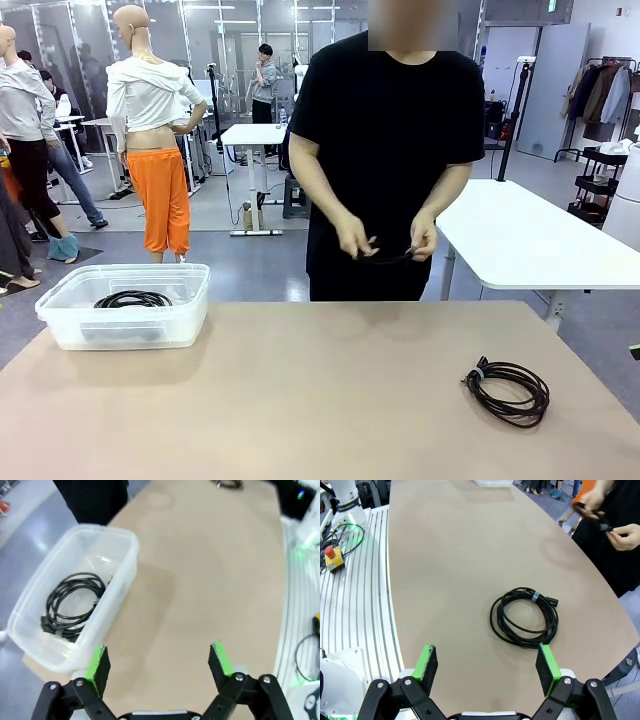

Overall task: Organize and store the cables.
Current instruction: Place the USB Extension Cable into the Organizing box.

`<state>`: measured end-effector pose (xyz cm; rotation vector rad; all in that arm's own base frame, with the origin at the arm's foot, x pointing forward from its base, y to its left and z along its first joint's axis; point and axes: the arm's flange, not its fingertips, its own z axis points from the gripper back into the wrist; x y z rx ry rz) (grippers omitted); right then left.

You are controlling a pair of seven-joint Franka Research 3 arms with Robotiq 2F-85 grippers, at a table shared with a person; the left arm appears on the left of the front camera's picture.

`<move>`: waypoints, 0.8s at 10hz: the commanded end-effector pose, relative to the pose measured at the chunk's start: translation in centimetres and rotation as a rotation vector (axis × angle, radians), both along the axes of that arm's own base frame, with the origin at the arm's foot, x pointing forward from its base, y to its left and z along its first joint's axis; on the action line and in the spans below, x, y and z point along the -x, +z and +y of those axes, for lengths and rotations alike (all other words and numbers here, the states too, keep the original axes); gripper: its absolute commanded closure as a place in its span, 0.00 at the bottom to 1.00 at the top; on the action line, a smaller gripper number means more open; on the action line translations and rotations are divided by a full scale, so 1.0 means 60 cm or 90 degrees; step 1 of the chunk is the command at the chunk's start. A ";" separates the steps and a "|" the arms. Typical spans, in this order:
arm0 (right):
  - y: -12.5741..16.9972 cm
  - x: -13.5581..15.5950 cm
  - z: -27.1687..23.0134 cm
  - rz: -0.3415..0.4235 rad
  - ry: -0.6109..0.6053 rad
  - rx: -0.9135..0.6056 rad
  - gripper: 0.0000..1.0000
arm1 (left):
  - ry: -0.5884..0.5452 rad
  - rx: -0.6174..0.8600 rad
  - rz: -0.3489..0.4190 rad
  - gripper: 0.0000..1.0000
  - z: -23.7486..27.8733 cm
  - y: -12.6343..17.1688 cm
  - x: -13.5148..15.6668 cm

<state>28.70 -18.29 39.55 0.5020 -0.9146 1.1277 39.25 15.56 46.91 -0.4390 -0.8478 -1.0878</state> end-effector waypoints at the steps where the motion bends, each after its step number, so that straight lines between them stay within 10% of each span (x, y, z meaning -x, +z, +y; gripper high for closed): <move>1: -0.001 -0.001 -0.002 -0.014 0.004 -0.004 0.00 | 0.012 0.074 -0.016 0.00 -0.005 -0.030 0.046; 8: -0.001 -0.001 -0.002 -0.014 0.004 -0.004 0.00 | 0.026 0.076 0.002 0.00 -0.007 -0.056 0.060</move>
